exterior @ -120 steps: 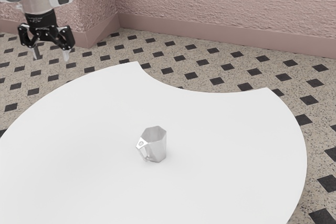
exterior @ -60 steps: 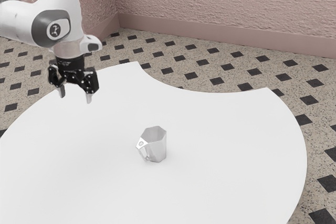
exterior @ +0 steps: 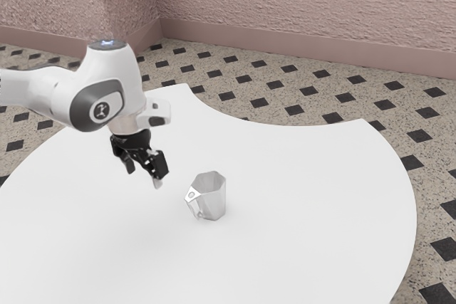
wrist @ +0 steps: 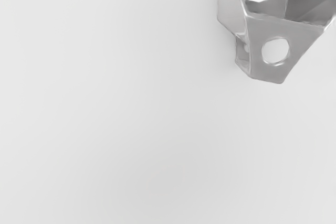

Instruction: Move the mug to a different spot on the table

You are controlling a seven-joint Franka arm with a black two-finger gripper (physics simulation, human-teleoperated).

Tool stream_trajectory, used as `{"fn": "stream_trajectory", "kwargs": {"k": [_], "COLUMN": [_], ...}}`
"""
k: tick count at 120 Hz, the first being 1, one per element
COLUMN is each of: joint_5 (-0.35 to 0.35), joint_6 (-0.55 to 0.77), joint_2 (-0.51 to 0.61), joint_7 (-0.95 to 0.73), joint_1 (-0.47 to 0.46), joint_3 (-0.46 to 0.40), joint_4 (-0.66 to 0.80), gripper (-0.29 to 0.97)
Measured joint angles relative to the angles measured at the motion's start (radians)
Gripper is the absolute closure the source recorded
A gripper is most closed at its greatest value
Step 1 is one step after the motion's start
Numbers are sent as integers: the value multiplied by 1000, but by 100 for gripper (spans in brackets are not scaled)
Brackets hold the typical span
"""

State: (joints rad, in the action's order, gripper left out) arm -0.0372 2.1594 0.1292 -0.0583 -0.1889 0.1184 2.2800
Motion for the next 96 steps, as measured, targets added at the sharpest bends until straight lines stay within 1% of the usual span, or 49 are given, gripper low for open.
{"fn": "stream_trajectory", "kwargs": {"k": [9, 25, 45, 65, 84, 96], "joint_5": [23, 85, 138, 234, 283, 334], "joint_6": [49, 139, 220, 271, 313, 349], "joint_2": [-5, -10, -45, -69, -105, -127], "joint_7": [-23, -57, -91, -116, -139, -170], "joint_1": [0, -11, -6, -18, -8, 3], "joint_3": [-10, -42, -60, -82, -83, -83], "joint_4": [26, 84, 96, 97, 97, 96], "gripper": [1, 1, 1, 1, 1, 1]}}
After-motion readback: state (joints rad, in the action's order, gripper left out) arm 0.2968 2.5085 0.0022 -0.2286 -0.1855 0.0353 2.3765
